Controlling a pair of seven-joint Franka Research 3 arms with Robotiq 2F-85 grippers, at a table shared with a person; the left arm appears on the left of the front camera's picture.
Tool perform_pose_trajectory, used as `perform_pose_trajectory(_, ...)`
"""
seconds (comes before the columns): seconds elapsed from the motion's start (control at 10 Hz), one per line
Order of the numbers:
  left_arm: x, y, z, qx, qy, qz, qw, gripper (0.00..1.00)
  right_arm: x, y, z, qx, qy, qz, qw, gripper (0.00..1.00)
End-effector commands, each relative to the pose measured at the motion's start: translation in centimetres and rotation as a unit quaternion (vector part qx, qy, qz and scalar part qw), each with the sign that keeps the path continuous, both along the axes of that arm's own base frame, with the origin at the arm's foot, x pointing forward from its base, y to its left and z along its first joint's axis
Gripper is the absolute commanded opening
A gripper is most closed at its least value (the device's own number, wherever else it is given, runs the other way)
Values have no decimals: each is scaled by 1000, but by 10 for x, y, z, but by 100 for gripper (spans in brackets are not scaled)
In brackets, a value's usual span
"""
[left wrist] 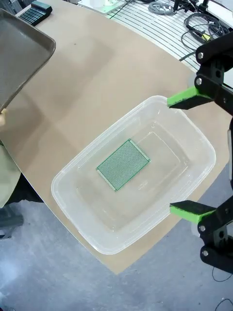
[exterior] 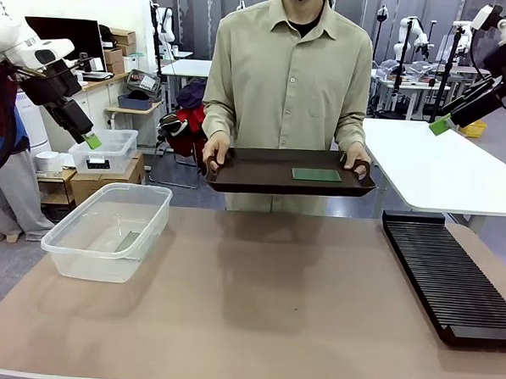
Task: Sort PCBs into racks and boxes based on the side picked up.
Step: Pick up the Blank PCB handed by the Human.
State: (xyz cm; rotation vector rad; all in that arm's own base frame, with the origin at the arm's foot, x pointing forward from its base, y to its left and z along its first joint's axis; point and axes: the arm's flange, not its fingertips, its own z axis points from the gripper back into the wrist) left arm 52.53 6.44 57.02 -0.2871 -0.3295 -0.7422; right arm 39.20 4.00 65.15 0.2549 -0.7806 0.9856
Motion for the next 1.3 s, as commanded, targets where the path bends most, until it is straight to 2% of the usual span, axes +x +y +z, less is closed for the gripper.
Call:
perform_pose_trajectory(0.0,1,-1,-7,4,2,5,1000,100,0,-1,-3,-1,0,10,1000,100)
perform_pose_trajectory(0.3,1,0,-3,0,2,0,1000,100,0,-1,-3,-1,0,10,1000,100)
perform_pose_trajectory(0.7,-29,-15,43,-47,-89,-50,994,100,0,-1,-3,-1,0,10,1000,100)
perform_pose_trajectory(1.0,-39,-25,74,-95,-100,-84,987,100,0,-1,-3,-1,0,10,1000,100)
perform_pose_trajectory(1.2,-43,-37,90,-97,-126,-115,981,100,0,-1,-3,-1,0,10,1000,100)
